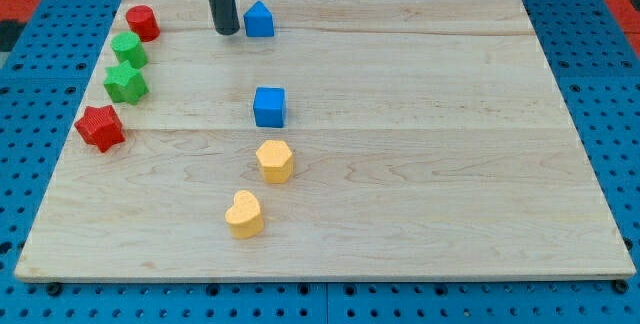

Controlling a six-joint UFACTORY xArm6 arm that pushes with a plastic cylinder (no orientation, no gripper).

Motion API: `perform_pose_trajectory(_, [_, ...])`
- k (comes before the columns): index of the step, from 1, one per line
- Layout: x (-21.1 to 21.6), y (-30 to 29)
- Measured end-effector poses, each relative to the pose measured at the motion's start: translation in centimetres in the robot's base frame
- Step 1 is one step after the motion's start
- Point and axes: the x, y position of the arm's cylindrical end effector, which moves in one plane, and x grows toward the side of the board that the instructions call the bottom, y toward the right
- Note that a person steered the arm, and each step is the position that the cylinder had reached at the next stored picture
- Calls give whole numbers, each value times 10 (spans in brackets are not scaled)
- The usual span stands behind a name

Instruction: Move the blue cube to the right of green star

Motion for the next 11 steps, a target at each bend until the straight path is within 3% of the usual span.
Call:
perform_pose_trajectory(2, [-11, 85])
perform_pose_trajectory(4, [56, 106])
perform_pose_trajectory(5, [51, 128])
perform_pose_trajectory(6, [90, 144])
perform_pose_trajectory(7, [154, 147])
perform_pose_trajectory(8, [168, 83])
perform_pose_trajectory(11, [186, 39])
